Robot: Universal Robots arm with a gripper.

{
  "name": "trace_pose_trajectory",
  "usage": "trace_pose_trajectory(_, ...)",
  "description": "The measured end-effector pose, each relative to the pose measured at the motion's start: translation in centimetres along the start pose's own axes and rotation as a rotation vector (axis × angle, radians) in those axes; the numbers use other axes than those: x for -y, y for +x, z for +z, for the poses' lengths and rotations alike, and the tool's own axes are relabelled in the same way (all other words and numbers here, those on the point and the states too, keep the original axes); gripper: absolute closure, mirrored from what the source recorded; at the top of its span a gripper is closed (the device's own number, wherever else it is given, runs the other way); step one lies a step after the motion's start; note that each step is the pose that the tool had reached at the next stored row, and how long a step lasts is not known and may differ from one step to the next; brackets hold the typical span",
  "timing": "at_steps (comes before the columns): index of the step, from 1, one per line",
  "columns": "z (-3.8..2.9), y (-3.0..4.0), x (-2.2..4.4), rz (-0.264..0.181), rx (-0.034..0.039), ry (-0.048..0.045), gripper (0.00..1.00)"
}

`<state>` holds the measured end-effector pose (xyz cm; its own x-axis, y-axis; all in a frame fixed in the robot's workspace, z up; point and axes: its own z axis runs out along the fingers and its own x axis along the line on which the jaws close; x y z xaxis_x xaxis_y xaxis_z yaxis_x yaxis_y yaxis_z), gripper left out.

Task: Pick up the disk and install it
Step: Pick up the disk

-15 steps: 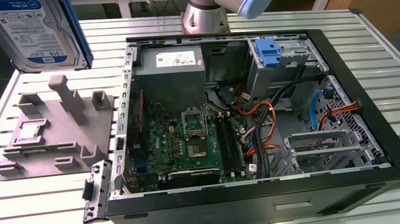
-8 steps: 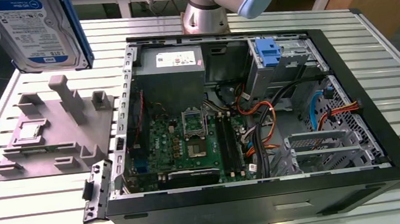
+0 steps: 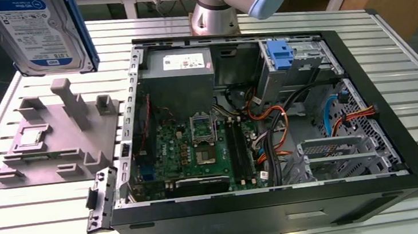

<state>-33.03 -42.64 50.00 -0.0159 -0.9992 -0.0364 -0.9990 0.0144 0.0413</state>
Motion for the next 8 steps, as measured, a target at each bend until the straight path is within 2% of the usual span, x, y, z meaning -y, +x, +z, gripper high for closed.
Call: trace_pose_trajectory(8, -0.01, 0.00, 0.17, 0.000, 0.0000, 0.0000, 0.63)
